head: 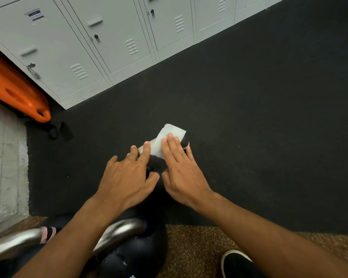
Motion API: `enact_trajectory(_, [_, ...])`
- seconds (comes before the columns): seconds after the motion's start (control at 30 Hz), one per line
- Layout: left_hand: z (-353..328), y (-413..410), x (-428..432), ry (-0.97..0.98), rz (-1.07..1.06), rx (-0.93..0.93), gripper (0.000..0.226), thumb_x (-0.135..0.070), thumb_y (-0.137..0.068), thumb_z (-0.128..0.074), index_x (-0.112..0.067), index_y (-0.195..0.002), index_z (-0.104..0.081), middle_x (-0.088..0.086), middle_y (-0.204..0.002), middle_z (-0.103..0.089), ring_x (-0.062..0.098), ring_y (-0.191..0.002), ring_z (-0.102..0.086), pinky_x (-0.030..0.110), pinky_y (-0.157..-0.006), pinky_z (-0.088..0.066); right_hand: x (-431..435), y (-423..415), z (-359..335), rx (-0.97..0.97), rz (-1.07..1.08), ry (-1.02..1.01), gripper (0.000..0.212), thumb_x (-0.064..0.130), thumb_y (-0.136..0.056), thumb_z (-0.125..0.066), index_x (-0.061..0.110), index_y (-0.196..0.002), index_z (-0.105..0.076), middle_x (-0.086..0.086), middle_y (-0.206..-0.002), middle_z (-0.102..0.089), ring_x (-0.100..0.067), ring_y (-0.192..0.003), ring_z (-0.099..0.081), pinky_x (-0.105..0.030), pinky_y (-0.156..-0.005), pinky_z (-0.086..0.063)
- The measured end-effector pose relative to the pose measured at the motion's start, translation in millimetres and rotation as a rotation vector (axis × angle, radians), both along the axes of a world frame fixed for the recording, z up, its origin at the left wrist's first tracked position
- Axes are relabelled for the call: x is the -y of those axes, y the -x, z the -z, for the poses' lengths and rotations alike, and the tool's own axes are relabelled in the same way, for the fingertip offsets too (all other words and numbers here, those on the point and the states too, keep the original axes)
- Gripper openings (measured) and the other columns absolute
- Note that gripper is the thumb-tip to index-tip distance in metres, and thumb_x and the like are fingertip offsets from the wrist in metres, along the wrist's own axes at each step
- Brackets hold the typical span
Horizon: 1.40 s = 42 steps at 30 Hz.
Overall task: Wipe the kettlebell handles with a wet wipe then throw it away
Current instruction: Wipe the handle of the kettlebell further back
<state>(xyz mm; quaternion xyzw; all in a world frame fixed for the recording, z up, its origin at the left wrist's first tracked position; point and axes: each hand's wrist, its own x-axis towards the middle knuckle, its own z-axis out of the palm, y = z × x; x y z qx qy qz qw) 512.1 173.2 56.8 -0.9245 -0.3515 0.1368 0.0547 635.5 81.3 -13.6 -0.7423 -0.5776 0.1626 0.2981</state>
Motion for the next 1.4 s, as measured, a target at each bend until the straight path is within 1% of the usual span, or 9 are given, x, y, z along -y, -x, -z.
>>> enact_trajectory(0.13, [0,1,0,0.002,0.0,0.002,0.09,-0.057,-0.074,-0.004,-0.022,-0.157,-0.006,0.015,-0.162,-0.027,0.028,-0.126,-0.058,0.05,-0.112,-0.034,0,9,-5,-0.213,0.099,0.002,0.077,0.018,-0.093,-0.04,0.011,-0.157,0.002,-0.006,-0.165,0.013,-0.018,-0.152,0.005,-0.046,-0.123,-0.013])
enact_trajectory(0.23, [2,2,-1,0.007,0.0,0.012,0.09,-0.058,-0.074,-0.002,-0.023,-0.157,-0.004,0.016,-0.162,-0.027,0.028,-0.126,-0.058,0.05,-0.113,-0.034,3,10,-11,-0.341,0.178,-0.021,0.071,0.017,-0.096,-0.044,0.017,-0.157,-0.007,0.002,-0.166,0.011,-0.022,-0.139,-0.033,-0.037,-0.105,-0.042])
enact_trajectory(0.4, [2,1,0,0.026,-0.013,0.029,0.088,-0.058,-0.074,-0.004,-0.024,-0.156,-0.006,0.016,-0.161,-0.029,0.03,-0.125,-0.059,0.051,-0.112,-0.033,0,14,-16,-0.601,0.278,-0.058,0.063,0.02,-0.101,-0.043,0.02,-0.157,-0.015,0.006,-0.166,0.005,0.005,-0.136,-0.018,-0.007,-0.099,-0.021])
enact_trajectory(0.53, [0,1,-1,0.049,-0.017,0.035,0.09,-0.06,-0.074,-0.004,-0.024,-0.156,-0.004,0.014,-0.162,-0.028,0.029,-0.127,-0.057,0.051,-0.113,-0.032,-8,18,-18,-0.687,0.319,-0.046,0.067,0.024,-0.101,-0.042,0.019,-0.158,-0.007,0.001,-0.167,0.005,-0.008,-0.149,-0.005,-0.016,-0.11,-0.01])
enact_trajectory(0.7, [-1,1,-2,0.061,-0.021,0.027,0.093,-0.061,-0.072,-0.003,-0.025,-0.157,-0.002,0.014,-0.163,-0.025,0.03,-0.129,-0.055,0.052,-0.114,-0.03,-12,12,-19,-0.701,0.388,0.02,0.071,0.029,-0.098,-0.038,0.024,-0.158,-0.001,0.004,-0.167,0.0,-0.021,-0.148,-0.023,-0.045,-0.118,-0.027])
enact_trajectory(0.83, [1,1,-3,0.055,-0.026,0.037,0.092,-0.062,-0.073,-0.004,-0.024,-0.157,-0.003,0.015,-0.163,-0.026,0.031,-0.127,-0.056,0.052,-0.112,-0.032,-10,8,-20,-0.618,0.355,0.045,0.069,0.028,-0.1,-0.035,0.021,-0.158,0.001,0.003,-0.166,0.006,-0.023,-0.146,-0.028,-0.046,-0.119,-0.023])
enact_trajectory(1.0, [-1,1,-1,0.063,-0.031,0.024,0.092,-0.062,-0.073,-0.003,-0.025,-0.157,-0.001,0.014,-0.163,-0.025,0.029,-0.13,-0.054,0.052,-0.114,-0.029,-7,-1,-20,-0.582,0.294,0.032,0.067,0.023,-0.1,-0.035,0.017,-0.158,-0.001,0.004,-0.166,0.006,-0.007,-0.151,0.006,-0.036,-0.124,-0.004])
enact_trajectory(1.23, [-9,-7,-5,-0.047,0.033,0.034,0.081,-0.06,-0.083,-0.005,-0.022,-0.152,-0.026,0.005,-0.159,-0.037,0.02,-0.129,-0.055,0.05,-0.109,-0.037,-7,-37,-28,-0.599,0.233,0.021,0.042,0.023,-0.096,-0.033,0.025,-0.135,-0.048,0.008,-0.144,-0.045,-0.013,-0.131,-0.04,-0.031,-0.107,-0.029])
enact_trajectory(1.4, [-20,-33,-18,-0.059,0.062,0.149,0.055,-0.061,-0.095,-0.044,-0.04,-0.145,-0.04,-0.007,-0.13,-0.062,0.021,-0.113,-0.063,0.037,-0.082,-0.045,8,-49,-13,-0.678,0.25,-0.037,0.044,0.011,-0.09,-0.041,0.021,-0.13,-0.057,0.004,-0.126,-0.064,-0.014,-0.113,-0.056,-0.029,-0.096,-0.042])
